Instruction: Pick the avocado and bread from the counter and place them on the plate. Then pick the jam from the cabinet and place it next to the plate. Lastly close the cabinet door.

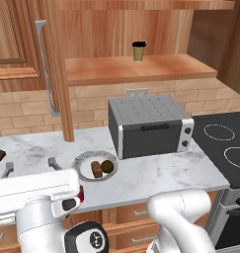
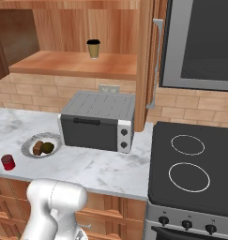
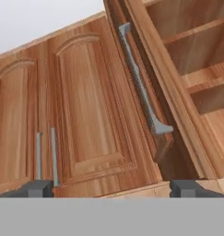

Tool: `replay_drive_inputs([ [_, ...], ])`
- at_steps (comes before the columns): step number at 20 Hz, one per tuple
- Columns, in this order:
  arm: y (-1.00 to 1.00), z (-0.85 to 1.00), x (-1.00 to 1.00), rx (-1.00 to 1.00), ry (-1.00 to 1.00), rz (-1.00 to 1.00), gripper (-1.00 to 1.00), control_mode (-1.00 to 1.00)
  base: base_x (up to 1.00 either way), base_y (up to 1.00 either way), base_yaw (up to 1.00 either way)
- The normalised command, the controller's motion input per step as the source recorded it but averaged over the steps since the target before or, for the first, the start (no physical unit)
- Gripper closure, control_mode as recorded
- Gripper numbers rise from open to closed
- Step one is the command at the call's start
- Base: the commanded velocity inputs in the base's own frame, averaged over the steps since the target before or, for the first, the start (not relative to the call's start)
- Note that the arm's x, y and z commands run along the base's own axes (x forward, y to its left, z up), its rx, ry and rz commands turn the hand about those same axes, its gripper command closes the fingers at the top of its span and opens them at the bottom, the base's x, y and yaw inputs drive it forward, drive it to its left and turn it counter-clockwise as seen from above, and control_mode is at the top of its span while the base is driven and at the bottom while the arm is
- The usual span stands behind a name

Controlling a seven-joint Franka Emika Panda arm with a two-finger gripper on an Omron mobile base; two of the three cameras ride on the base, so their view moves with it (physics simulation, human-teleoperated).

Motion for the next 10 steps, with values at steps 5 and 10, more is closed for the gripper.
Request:
replay_drive_inputs([
  [5,0.3,0.2,0.2,-0.01,-0.05,-0.33,-1.0,-1.0,0.0,0.0,0.0],
  [10,0.02,0.17,0.15,0.0,0.07,-0.33,-1.0,-1.0,0.0,0.0,0.0],
])
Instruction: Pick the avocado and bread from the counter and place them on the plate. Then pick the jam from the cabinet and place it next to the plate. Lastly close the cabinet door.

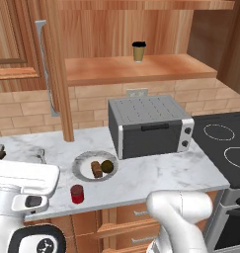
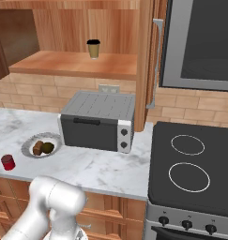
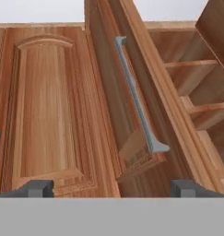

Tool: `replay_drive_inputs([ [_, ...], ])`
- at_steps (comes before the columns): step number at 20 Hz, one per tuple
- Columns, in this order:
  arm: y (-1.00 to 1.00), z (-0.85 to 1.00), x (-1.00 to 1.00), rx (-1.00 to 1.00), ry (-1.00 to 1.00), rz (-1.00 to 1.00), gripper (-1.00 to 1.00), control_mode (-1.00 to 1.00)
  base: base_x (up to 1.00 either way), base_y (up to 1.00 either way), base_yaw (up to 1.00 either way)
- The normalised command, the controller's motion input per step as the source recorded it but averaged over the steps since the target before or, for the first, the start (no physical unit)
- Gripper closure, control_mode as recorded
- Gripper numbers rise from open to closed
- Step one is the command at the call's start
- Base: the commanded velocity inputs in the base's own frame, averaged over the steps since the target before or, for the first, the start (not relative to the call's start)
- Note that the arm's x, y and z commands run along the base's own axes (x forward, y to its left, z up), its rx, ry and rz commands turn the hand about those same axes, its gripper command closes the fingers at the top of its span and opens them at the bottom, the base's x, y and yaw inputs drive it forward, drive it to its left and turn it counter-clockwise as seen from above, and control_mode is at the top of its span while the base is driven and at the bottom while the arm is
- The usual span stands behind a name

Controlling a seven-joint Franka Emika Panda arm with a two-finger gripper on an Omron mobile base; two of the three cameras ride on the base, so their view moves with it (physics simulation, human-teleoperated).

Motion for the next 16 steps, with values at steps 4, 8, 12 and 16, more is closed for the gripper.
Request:
replay_drive_inputs([
  [4,0.01,0.18,0.33,0.0,0.11,-0.24,-1.0,-1.0,0.0,0.0,0.0],
  [8,0.02,0.2,0.55,0.0,0.06,-0.19,-1.0,-1.0,0.0,0.0,0.0],
  [12,-0.03,0.09,0.68,0.0,0.1,-0.16,-1.0,-1.0,0.0,0.0,0.0],
  [16,-0.03,0.02,0.77,-0.01,0.12,-0.17,-1.0,-1.0,0.0,0.0,0.0],
])
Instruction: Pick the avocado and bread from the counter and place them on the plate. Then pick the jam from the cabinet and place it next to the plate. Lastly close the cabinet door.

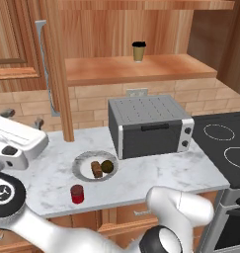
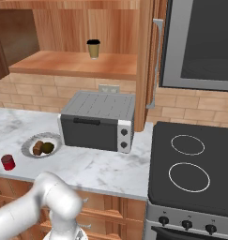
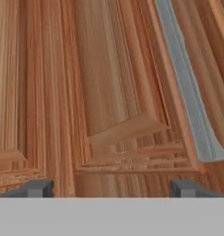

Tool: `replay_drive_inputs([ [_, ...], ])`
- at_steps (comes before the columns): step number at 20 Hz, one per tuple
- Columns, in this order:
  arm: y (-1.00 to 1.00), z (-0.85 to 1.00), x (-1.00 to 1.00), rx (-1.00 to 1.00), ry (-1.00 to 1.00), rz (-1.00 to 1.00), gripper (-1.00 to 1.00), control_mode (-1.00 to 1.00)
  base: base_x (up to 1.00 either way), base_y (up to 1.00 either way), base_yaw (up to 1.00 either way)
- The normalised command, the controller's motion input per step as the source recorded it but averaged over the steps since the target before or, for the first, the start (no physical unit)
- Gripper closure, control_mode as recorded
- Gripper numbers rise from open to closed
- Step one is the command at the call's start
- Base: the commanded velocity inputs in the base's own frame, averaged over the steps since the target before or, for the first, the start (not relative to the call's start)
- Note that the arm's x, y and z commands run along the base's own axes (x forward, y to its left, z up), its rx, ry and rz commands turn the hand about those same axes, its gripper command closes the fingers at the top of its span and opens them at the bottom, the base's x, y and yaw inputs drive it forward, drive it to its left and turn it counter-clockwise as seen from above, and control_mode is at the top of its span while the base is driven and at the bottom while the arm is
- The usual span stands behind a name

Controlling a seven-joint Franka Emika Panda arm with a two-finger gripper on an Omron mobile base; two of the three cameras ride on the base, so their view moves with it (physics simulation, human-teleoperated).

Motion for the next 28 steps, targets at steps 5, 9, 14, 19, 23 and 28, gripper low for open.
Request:
replay_drive_inputs([
  [5,-0.01,0.0,0.85,-0.03,0.11,-0.17,-1.0,-1.0,0.0,0.0,0.0],
  [9,-0.2,0.0,0.69,-0.03,0.14,-0.23,-1.0,-1.0,0.0,0.0,0.0],
  [14,-0.37,0.0,0.54,-0.01,0.15,-0.26,-1.0,-1.0,0.0,0.0,0.0],
  [19,-0.48,0.04,0.34,-0.01,0.13,-0.27,-1.0,-1.0,0.0,0.0,0.0],
  [23,-0.35,0.1,0.07,-0.02,0.01,-0.18,-1.0,-1.0,0.0,0.0,0.0],
  [28,-0.58,0.11,0.09,0.0,0.0,-0.11,-1.0,-1.0,0.0,0.0,0.0],
])
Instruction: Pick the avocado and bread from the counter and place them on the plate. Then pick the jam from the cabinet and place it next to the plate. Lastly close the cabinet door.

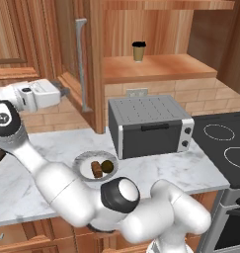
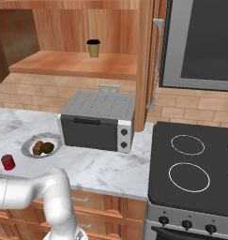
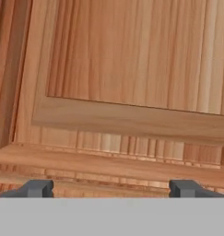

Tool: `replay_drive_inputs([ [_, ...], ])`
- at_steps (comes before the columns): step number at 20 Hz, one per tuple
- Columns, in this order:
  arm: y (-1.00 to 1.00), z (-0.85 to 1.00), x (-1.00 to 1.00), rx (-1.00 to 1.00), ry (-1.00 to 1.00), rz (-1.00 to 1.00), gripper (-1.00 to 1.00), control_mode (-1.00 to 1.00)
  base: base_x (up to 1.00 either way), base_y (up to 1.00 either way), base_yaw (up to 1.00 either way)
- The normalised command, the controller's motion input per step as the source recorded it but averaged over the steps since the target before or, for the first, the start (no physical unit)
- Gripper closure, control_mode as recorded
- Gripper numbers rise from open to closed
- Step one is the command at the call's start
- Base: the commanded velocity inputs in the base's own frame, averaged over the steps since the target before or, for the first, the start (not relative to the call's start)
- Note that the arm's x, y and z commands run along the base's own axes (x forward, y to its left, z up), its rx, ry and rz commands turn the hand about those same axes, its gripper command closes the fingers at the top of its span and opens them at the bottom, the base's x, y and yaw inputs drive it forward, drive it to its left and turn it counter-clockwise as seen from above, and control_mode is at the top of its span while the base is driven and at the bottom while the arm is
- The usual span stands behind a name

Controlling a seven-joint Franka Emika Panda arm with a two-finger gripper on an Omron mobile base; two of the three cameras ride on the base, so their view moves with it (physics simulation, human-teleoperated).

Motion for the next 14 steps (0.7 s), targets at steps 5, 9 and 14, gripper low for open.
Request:
replay_drive_inputs([
  [5,-0.79,0.01,0.0,0.0,-0.02,-0.01,-1.0,-1.0,0.0,0.0,0.0],
  [9,-0.81,0.0,0.02,0.0,0.0,0.0,-1.0,-1.0,0.0,0.0,0.0],
  [14,-0.81,-0.01,0.04,0.0,-0.02,0.06,-1.0,-1.0,0.0,0.0,0.0],
])
